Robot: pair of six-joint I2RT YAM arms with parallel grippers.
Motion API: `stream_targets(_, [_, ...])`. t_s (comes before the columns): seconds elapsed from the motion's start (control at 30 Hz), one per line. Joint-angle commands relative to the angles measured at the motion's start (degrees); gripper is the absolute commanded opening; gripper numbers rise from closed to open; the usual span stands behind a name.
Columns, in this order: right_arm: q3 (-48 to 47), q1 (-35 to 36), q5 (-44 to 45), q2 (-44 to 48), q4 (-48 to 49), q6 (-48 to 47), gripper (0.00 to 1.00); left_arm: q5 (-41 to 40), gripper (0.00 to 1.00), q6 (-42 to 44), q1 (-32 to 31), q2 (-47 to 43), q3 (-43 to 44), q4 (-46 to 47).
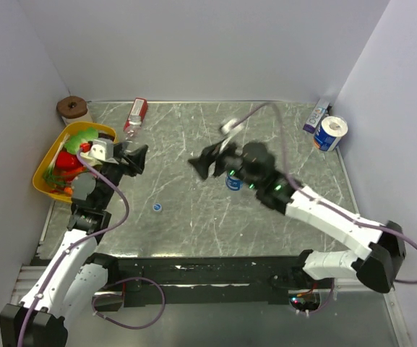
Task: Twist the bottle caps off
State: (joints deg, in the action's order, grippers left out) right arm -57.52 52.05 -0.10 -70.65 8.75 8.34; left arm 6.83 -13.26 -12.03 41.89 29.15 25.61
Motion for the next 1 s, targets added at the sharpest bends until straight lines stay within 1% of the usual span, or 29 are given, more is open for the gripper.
stream_targets(0.0, [-11.6, -6.5, -10.0, 2.7, -12.6, 7.0, 0.78, 15.9, 0.43, 0.3, -0.1, 0.5, 0.9, 12.5])
stream_targets(0.03, [-16.2, -6.9, -11.2, 2.1, -15.1, 7.1, 0.78, 17.4, 0.43, -0.5, -0.2, 1.0, 1.3, 12.7])
stream_targets(0.07, [-18.3, -7.1, -12.1, 1.5, -18.4, 7.4, 0.77, 20.2, 0.43, -0.9, -0.3, 2.3, 1.7, 13.0])
stream_targets(0.1, [-20.2, -7.7, -13.0, 0.1, -19.7, 8.8, 0.76, 21.3, 0.42, -1.3, -0.9, 2.9, 2.5, 13.3])
stream_targets(0.17, [-24.1, -7.8, -17.5, -1.8, -20.4, 10.5, 0.75, 22.2, 0.42, -1.5, -2.0, 4.4, 3.1, 13.2])
stream_targets(0.27, [-25.9, -7.9, -20.2, -3.1, -18.0, 13.9, 0.73, 20.9, 0.42, 0.8, -5.3, 5.2, 4.2, 10.6])
stream_targets(0.3, [-26.2, -7.9, -20.2, -3.5, -17.9, 14.8, 0.73, 19.2, 0.42, 1.5, -7.0, 5.3, 4.9, 9.5])
stream_targets(0.43, [-30.4, -7.9, -20.4, -7.5, -19.9, 15.6, 0.7, 16.0, 0.42, 4.4, -10.9, 5.2, 5.6, 6.6])
stream_targets(0.5, [-31.1, -7.8, -20.4, -9.6, -20.4, 16.1, 0.69, 14.9, 0.43, 5.3, -12.6, 5.0, 5.6, 5.9])
stream_targets(0.63, [-31.1, -7.9, -20.1, -11.4, -19.4, 16.4, 0.66, 14.8, 0.43, 5.7, -13.9, 5.1, 5.8, 5.0])
stream_targets(0.97, [-28.6, -7.8, -18.4, -11.0, -15.8, 17.6, 0.6, 13.3, 0.44, 7.5, -16.7, 5.5, 6.4, 2.7])
